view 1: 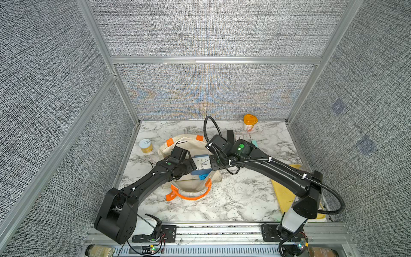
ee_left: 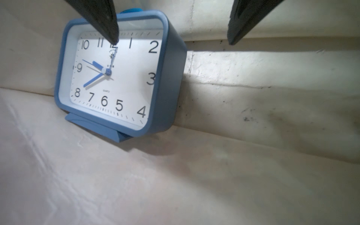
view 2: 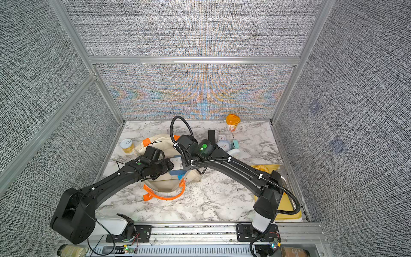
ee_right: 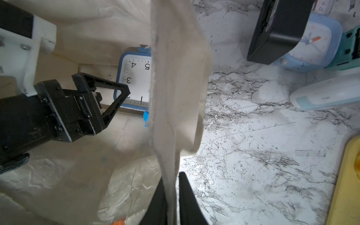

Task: Take the alarm clock out of the canvas bag
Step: Pick up the alarm from the canvas bag.

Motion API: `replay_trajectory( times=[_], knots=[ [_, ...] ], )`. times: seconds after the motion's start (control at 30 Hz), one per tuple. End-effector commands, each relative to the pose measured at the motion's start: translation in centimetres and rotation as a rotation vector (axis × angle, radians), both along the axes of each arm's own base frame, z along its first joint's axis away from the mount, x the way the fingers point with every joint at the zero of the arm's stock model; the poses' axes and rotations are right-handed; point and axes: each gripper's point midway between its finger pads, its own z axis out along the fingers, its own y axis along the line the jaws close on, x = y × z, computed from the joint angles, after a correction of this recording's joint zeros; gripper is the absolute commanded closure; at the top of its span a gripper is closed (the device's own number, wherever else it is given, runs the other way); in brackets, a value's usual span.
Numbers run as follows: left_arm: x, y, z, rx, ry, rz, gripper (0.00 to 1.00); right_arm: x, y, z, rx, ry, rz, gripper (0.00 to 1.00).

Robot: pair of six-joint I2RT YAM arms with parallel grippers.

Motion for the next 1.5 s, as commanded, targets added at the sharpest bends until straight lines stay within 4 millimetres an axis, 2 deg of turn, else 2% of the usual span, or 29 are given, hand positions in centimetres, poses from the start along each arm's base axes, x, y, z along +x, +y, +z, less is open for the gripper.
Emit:
replay_trajectory(
  times=[0.0, 0.37, 0.53, 0.6, 0.7, 0.87, 1.03, 1.1, 1.3, 1.47],
  knots=[
    [1.2, -1.6, 0.8, -0.089, -0.078, -0.068, 0.12, -0.2, -0.9, 0.0, -0.035, 0.003, -0.017, 0.85],
    [2.0, -1.6, -0.6, -0.219, -0.095, -0.076, 0.14, 0.1, -0.5, 0.8, -0.029, -0.013, -0.006, 0.85],
    [3.0, -3.0, -0.5, -0.304, -0.073, -0.133, 0.17, 0.1, -0.6, 0.5, -0.037, -0.008, -0.007, 0.85],
    [3.2, -3.7, -0.5, -0.330, -0.065, -0.175, 0.23, 0.1, -0.6, 0.4, -0.041, -0.004, -0.007, 0.85],
    [3.9, -4.2, 0.5, -0.370, -0.109, -0.178, 0.30, 0.0, -0.5, 0.2, -0.048, 0.002, -0.004, 0.85],
    [4.7, -3.8, 3.5, -0.377, -0.217, -0.157, 0.32, -0.2, -0.6, 0.0, -0.063, 0.004, -0.001, 0.85],
    [5.1, -4.4, 6.1, -0.439, -0.306, -0.174, 0.40, -0.3, -0.4, -0.1, -0.073, 0.010, 0.004, 0.85],
    [5.2, -4.5, 6.1, -0.460, -0.299, -0.165, 0.41, -0.3, -0.3, -0.1, -0.076, 0.009, 0.009, 0.85],
    [5.1, -5.4, 4.2, -0.488, -0.232, -0.197, 0.42, -0.4, -0.2, 0.5, -0.078, -0.003, 0.011, 0.85],
    [5.3, -5.9, 5.3, -0.505, -0.255, -0.228, 0.42, -0.4, -0.3, 0.5, -0.079, -0.005, 0.007, 0.85]
  ],
)
